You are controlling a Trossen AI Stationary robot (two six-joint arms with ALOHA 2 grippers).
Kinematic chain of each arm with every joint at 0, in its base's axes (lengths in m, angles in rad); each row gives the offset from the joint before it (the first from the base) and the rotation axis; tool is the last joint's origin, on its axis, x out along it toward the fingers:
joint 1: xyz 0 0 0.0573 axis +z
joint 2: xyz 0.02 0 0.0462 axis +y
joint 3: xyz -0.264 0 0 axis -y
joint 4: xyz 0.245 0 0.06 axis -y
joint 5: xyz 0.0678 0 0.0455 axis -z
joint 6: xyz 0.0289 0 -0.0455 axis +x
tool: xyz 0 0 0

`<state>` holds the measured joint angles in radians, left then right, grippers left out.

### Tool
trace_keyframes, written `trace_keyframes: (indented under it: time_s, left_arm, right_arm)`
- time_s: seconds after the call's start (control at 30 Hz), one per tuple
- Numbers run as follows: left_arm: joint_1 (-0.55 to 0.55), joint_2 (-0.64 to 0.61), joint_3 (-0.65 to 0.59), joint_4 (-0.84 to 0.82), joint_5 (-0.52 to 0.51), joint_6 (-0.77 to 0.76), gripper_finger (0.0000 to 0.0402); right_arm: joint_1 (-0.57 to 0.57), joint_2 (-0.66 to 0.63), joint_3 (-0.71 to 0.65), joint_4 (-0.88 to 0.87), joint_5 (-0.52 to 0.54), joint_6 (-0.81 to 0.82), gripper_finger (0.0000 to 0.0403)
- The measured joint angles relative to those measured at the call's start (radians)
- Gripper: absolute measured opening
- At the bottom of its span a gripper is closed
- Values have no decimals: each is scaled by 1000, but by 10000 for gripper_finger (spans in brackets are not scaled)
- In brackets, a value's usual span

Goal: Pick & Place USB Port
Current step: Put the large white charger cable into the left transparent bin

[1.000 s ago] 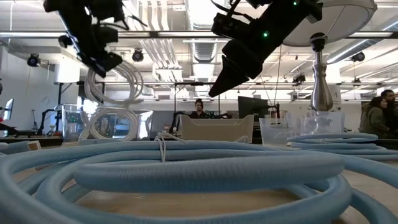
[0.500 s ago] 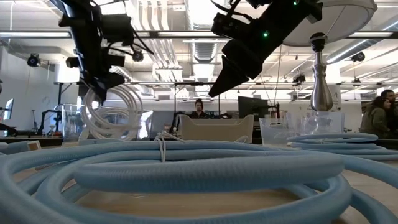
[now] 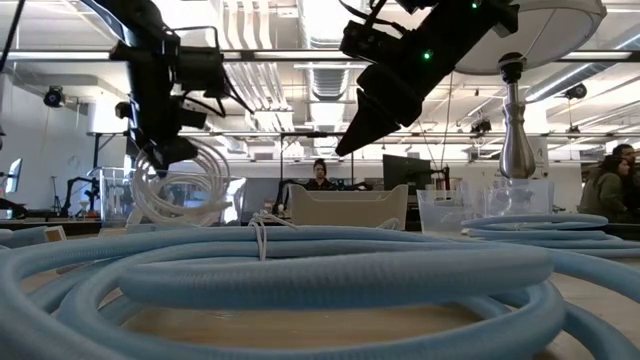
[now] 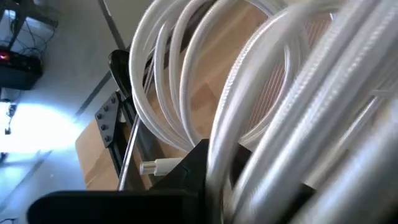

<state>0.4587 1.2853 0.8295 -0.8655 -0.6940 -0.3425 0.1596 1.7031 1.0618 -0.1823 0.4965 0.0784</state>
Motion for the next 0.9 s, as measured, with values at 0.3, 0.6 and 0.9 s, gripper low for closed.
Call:
trace_keyframes:
  time_s: [0.3,0.6,0.9]
  left_arm:
    - [3,56,0,0,-67,1,120]
    - [4,71,12,-41,-70,38,200]
    - [4,30,84,-152,-114,49,243]
  right_arm:
    - [0,0,0,0,-1,3,179]
    - [0,0,0,0,-2,26,181]
    - [0,0,-2,1,-3,27,176]
